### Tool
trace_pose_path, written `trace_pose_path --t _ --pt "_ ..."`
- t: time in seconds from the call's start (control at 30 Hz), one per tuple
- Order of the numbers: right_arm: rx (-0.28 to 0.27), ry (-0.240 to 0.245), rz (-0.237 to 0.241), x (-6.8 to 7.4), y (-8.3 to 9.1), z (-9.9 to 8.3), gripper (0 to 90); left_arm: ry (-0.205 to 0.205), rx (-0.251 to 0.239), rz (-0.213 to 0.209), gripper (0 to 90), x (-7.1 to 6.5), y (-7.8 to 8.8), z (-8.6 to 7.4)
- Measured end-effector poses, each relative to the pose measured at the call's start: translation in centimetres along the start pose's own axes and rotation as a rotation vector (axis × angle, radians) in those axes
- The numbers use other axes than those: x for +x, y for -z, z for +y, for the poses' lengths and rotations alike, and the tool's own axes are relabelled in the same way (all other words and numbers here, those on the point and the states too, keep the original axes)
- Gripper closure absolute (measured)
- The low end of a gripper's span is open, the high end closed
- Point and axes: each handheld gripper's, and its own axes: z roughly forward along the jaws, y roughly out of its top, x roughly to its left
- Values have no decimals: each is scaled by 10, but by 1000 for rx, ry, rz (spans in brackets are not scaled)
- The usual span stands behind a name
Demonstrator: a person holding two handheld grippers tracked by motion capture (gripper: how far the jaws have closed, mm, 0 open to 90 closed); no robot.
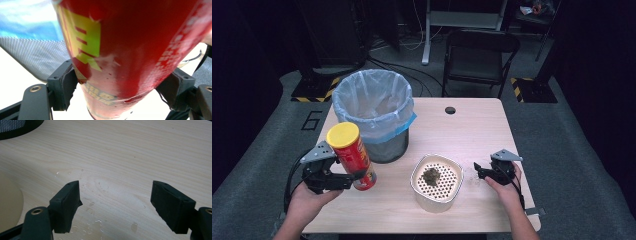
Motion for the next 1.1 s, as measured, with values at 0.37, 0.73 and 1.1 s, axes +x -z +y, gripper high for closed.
trace_pose_path --t 0.37,0.73,1.1 --pt "9 1 1 -2 -1 -1 233 -21 0 14 233 -5 24 45" --pt "9 -6 2 -1 -2 -2 237 -59 12 8 233 -14 44 90" --pt "17 10 4 0 -4 -2 239 -89 27 15 233 -20 55 126"
